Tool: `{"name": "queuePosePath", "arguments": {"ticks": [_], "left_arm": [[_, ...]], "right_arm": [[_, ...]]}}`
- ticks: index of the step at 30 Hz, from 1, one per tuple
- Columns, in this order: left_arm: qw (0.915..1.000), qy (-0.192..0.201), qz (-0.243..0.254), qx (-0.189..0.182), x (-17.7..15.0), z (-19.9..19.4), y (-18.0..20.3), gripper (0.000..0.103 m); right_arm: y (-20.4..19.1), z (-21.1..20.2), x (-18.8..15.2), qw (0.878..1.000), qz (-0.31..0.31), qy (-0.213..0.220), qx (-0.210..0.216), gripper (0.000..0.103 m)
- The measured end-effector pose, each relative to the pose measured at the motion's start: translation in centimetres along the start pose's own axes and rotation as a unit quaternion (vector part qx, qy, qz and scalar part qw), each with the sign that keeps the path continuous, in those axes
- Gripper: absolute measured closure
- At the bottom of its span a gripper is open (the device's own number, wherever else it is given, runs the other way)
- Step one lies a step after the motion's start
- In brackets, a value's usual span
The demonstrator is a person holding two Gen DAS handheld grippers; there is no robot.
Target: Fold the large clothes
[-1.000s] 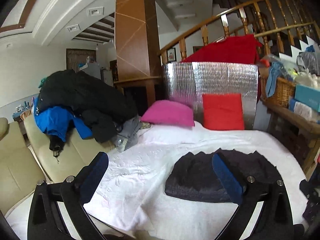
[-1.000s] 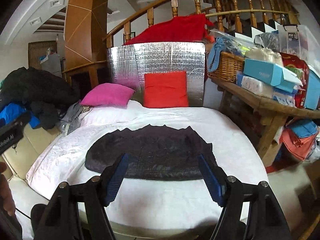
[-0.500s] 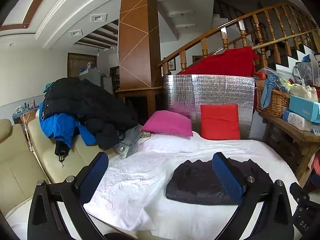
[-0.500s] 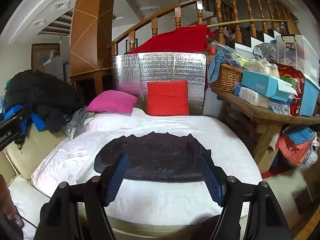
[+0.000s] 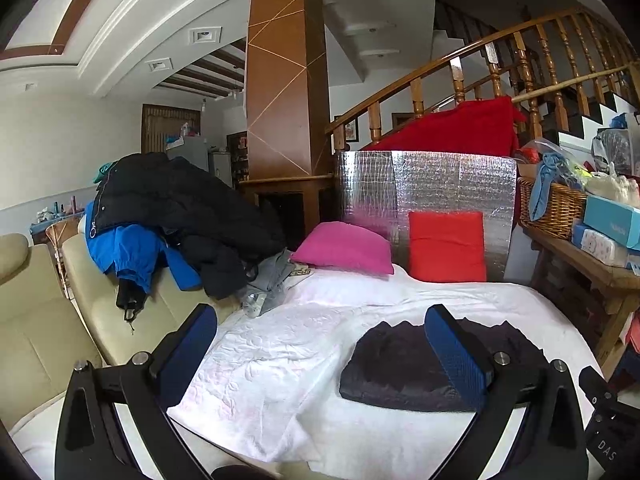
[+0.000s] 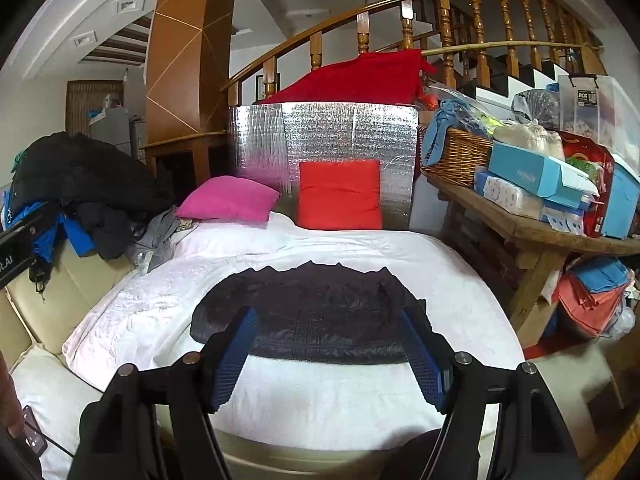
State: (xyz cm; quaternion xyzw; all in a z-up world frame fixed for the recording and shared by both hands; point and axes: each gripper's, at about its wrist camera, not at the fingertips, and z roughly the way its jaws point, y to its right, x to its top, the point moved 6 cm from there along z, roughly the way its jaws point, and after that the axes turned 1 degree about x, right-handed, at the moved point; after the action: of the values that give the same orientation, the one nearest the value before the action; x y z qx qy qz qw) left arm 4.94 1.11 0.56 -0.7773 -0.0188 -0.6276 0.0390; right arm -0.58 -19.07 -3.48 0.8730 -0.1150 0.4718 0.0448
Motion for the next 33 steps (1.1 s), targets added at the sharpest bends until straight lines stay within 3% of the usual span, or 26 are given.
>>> {"name": "queuePosePath", "arguments": {"ticks": [18,33], "left_arm": [[0.9999,-0.011,-0.002,0.006,-0.1,1.4,0.0,0.0],[0.9988,-0.047,0.002,0.015,-0.4,7.4,0.6,0.0]], "right_arm": [[-0.1,2.1,1.5,1.0,-0.013,0.001,0.001,0.027],[-1.0,9.8,4.1,0.999,-0.026,-0.02,0.002,0.027]]}}
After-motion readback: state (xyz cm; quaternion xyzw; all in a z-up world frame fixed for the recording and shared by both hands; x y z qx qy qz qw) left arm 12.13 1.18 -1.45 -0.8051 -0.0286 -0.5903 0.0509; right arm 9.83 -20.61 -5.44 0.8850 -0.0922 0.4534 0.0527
